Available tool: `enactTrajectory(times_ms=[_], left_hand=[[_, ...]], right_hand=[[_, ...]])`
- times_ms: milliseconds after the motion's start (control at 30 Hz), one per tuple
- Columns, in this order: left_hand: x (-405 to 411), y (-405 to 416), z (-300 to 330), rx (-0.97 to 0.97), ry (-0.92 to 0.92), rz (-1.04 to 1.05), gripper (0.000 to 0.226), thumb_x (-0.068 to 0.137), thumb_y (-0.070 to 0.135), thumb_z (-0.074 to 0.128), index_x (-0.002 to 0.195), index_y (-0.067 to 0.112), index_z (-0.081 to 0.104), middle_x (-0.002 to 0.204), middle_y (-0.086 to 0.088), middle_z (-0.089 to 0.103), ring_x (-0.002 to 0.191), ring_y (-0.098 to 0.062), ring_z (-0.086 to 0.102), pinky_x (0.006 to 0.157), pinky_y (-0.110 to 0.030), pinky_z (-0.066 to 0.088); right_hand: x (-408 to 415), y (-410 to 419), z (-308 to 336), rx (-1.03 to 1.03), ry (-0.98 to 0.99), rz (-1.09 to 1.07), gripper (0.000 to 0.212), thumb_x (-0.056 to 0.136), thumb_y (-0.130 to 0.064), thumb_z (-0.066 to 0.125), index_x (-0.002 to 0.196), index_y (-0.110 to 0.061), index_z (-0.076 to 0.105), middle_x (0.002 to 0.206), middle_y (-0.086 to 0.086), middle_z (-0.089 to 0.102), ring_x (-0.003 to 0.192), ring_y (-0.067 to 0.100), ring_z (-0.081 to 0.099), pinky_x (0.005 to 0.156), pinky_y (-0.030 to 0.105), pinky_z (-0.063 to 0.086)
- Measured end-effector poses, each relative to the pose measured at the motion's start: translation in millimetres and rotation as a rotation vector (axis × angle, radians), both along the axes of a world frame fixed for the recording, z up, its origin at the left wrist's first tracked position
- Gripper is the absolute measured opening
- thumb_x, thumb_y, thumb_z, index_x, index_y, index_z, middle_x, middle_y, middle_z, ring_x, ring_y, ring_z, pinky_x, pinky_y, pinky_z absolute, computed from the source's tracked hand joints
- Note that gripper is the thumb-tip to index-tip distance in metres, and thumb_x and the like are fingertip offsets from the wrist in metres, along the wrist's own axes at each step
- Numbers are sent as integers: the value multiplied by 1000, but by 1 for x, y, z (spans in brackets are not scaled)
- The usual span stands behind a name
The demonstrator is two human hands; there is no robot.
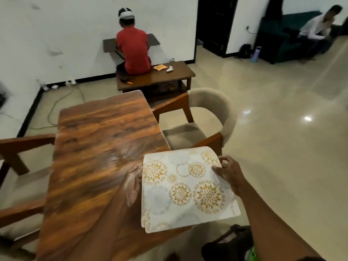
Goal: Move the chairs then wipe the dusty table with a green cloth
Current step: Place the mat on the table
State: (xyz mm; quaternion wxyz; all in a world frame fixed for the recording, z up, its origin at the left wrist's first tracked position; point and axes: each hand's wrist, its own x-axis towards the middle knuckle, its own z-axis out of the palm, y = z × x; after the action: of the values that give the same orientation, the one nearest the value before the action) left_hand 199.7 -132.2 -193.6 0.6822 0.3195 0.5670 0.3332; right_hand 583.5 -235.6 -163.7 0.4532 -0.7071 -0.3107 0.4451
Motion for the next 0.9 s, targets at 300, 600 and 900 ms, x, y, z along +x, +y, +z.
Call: enactTrajectory(times_ms=[300,600,900], left_hand=[[-59,-36,55,112,-35,301,39,103,-14,51,138,1,58,126,-22,66,76,-24,63,37,-14,44],[-175,43,35,182,12,483,56,99,-19,50,150,2,54,147,-23,61,127,-40,64,105,-55,53],[-238,106,3,110,72,709,59,93,-24,45,140,4,65,142,-20,66,124,-39,69,109,-59,53]], right_hand=[[-87,77,10,15,-246,276,38,82,-22,91,107,-4,68,106,8,78,90,24,75,83,47,64],[-219,168,-22,189,-466,236,14,96,-17,72,108,-13,67,102,3,76,90,23,73,84,53,62],[-281,219,-20,266,-430,322,17,102,-19,65,118,-23,66,100,-7,74,82,10,75,72,44,65]])
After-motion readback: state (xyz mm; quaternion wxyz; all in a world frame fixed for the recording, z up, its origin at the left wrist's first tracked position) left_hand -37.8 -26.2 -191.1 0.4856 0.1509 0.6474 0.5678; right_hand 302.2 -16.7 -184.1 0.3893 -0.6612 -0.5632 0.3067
